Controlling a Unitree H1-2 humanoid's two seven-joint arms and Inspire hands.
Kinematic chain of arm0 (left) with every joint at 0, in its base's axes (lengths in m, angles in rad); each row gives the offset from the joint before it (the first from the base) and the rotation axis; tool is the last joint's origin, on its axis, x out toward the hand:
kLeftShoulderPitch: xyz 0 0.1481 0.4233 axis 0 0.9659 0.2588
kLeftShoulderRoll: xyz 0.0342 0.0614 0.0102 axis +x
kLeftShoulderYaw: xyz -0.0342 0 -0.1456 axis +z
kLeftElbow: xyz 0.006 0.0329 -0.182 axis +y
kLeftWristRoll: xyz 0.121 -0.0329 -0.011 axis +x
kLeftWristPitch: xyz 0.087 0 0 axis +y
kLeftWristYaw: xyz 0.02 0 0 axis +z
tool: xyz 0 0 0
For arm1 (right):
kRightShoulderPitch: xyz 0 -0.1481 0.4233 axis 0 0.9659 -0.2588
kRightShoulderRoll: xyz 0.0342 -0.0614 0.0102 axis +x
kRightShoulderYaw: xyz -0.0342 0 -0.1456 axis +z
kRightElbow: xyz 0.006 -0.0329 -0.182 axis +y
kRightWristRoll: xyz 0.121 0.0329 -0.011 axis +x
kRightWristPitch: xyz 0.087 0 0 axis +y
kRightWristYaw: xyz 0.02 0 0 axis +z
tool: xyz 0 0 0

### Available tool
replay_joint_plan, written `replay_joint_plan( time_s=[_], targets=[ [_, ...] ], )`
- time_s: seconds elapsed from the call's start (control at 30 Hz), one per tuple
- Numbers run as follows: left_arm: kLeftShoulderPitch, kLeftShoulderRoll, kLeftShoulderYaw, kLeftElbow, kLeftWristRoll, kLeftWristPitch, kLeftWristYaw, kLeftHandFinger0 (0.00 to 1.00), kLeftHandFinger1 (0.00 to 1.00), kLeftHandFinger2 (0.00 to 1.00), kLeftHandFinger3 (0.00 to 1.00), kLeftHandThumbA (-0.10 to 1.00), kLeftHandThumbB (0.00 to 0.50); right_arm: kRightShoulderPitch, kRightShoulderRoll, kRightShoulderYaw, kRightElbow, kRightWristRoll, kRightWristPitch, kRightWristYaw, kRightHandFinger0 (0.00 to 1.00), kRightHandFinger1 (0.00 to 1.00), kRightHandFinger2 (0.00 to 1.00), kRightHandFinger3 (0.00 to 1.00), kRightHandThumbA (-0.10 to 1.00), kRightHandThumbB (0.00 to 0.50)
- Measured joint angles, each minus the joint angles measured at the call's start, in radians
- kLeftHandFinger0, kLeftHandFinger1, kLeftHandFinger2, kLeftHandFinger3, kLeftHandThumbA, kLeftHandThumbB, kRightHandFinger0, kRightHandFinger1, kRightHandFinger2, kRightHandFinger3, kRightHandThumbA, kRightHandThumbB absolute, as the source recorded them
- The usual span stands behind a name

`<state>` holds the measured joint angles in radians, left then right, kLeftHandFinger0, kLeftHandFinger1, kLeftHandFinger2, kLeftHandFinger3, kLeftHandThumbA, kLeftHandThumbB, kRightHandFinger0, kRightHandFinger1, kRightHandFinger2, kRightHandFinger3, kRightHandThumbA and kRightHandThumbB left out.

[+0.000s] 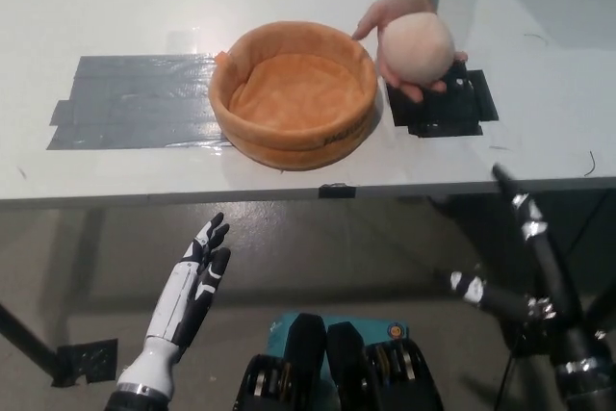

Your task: A person hands a emotional support dumpling to the robot which it grabs with its right hand and places in the soft place kept infront of it in the centre of the desk

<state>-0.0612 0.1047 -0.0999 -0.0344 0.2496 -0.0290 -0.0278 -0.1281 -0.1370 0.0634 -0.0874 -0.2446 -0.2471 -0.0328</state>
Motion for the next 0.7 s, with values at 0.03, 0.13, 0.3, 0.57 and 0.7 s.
replay_joint_plan(
  time_s=[0.03,0.13,0.3,0.57,0.7],
  targets=[
    [0.000,0.000,0.000,0.000,0.000,-0.001,0.000,1.00,1.00,1.00,1.00,1.00,0.000,-0.028,0.000,-0.009,-0.048,-0.019,0.020,-0.001,1.00,1.00,1.00,1.00,1.00,0.350],
    [0.000,0.000,-0.001,0.000,0.000,-0.001,0.000,1.00,1.00,1.00,1.00,1.00,0.000,-0.114,-0.002,-0.025,-0.114,-0.048,0.085,0.003,1.00,1.00,1.00,1.00,0.95,0.329],
    [0.000,0.000,-0.001,0.001,0.002,-0.001,0.000,1.00,1.00,1.00,1.00,1.00,0.000,-0.260,-0.016,-0.025,-0.121,-0.083,0.196,0.026,1.00,1.00,1.00,1.00,0.92,0.313],
    [-0.001,0.000,-0.001,0.001,0.004,-0.001,0.000,1.00,1.00,1.00,1.00,1.00,0.005,-0.542,-0.077,0.035,0.094,-0.165,0.362,0.082,1.00,1.00,1.00,1.00,0.92,0.360],
    [-0.004,0.000,0.000,0.001,0.006,-0.001,0.000,1.00,1.00,1.00,1.00,1.00,0.006,-0.689,-0.091,0.089,0.276,-0.205,0.434,0.108,1.00,1.00,1.00,1.00,0.90,0.380]
  ],
)
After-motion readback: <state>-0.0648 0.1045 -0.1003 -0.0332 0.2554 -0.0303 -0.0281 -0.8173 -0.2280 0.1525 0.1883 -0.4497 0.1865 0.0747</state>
